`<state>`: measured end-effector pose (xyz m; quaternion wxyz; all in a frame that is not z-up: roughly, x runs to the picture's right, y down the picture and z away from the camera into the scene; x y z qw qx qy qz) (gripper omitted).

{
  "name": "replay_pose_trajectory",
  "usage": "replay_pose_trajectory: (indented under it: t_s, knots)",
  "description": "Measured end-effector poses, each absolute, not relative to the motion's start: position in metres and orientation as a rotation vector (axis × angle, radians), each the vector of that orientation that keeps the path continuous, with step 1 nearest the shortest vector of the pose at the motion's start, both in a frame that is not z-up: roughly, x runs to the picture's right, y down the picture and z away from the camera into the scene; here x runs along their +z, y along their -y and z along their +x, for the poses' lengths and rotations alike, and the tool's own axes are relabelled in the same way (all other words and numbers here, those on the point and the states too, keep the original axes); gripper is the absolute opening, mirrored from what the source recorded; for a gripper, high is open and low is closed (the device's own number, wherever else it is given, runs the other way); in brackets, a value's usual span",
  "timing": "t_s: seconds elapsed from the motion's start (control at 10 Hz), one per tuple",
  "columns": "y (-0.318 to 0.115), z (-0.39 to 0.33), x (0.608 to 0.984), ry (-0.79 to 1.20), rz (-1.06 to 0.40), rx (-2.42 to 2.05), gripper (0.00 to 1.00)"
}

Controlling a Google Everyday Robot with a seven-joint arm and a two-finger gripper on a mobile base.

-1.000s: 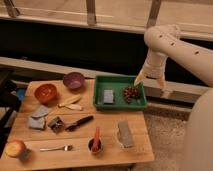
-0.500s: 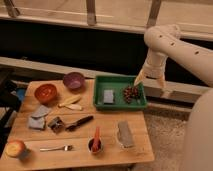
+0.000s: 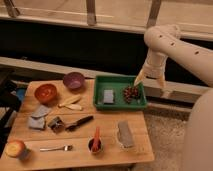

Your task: Wipe red bowl with brush

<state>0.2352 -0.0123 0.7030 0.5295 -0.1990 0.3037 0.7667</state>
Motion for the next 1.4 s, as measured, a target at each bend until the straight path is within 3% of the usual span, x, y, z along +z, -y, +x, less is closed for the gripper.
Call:
replay_pose_trajectory:
  t_s: [0.6,1.1,1.4]
  knots:
    - [0.015,0.219,0.688,-0.653,-0.456,1.721,0.80]
    - [0.002,0.083,0.653,-0.414,-0.519,1.214,0.80]
    - [-0.008,0.049,0.635,-0.353,-0.514,1.096,0.80]
